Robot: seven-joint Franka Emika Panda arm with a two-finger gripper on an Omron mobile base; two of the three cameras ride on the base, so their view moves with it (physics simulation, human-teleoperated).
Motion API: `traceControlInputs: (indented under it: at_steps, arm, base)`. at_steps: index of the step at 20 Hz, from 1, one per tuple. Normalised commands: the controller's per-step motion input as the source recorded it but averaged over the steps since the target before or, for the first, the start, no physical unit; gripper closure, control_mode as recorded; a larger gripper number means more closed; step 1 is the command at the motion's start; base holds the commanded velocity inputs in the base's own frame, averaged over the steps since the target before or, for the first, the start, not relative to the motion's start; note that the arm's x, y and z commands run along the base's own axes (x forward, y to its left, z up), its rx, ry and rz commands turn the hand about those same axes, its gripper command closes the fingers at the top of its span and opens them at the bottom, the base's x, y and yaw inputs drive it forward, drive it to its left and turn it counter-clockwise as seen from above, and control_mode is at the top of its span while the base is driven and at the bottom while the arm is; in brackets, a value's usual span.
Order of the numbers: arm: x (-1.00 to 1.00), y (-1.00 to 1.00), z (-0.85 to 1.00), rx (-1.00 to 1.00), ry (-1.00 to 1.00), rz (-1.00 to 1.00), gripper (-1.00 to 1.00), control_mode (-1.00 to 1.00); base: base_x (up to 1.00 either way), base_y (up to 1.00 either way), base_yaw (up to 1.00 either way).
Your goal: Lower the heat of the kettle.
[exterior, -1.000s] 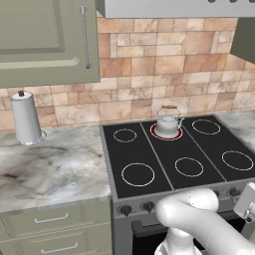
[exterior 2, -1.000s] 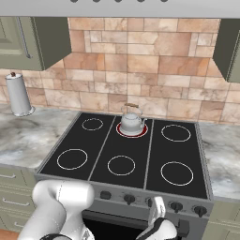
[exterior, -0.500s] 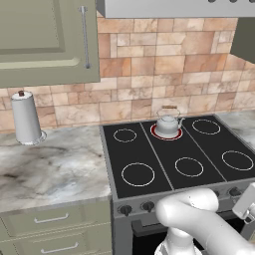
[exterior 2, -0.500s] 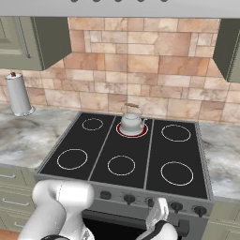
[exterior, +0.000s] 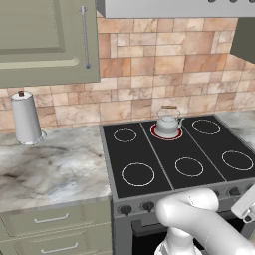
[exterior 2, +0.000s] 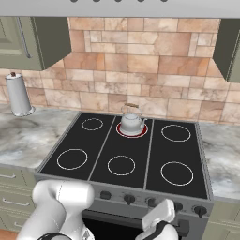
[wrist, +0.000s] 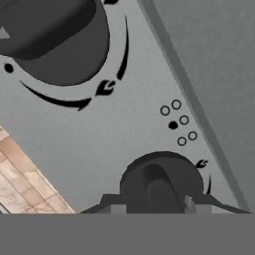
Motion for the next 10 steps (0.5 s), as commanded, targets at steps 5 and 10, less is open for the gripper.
traceControlInputs:
  at_steps: [5, 10]
  arm:
    - [-0.11, -0.09, 0.26, 0.42, 0.12, -0.02, 1.0, -1.0]
    - [-0.1, -0.06, 0.26, 0.41, 0.1, -0.03, 1.0, -1.0]
  base:
    - [0.0, 0.0, 0.0]
    - [0.0, 0.0, 0.0]
